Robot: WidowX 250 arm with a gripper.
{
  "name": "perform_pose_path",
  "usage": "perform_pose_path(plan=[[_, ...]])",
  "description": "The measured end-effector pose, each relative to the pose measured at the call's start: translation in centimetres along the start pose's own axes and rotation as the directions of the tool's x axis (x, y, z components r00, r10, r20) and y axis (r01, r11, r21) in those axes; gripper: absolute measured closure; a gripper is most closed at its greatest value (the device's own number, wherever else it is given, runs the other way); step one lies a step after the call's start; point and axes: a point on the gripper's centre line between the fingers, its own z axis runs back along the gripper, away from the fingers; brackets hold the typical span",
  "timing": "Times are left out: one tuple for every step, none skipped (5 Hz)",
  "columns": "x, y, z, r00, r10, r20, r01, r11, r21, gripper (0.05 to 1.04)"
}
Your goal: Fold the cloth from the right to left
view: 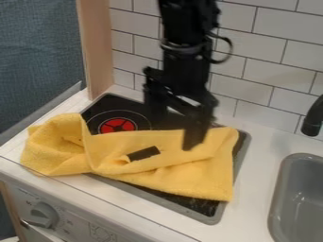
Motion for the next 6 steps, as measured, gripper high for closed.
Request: perform_pose_path(plan=[[2.7, -1.9, -1.7, 1.000, 0.014, -0.020, -0.013, 1.000, 0.015, 0.085], [4.7, -3.6, -4.2, 1.000, 0.006, -0.029, -0.004, 0.998, 0.058, 0.085], [5.4, -4.1, -5.8, 0.998, 0.065, -0.012, -0.064, 0.994, 0.083, 0.085], [5.5, -4.6, -7.6, 0.995, 0.083, -0.048, -0.077, 0.991, 0.110, 0.085], [5.6, -5.2, -8.4, 0.995, 0.080, -0.059, -0.073, 0.991, 0.113, 0.085], [5.8, -5.2, -8.3, 0.995, 0.090, -0.051, -0.083, 0.989, 0.124, 0.144]])
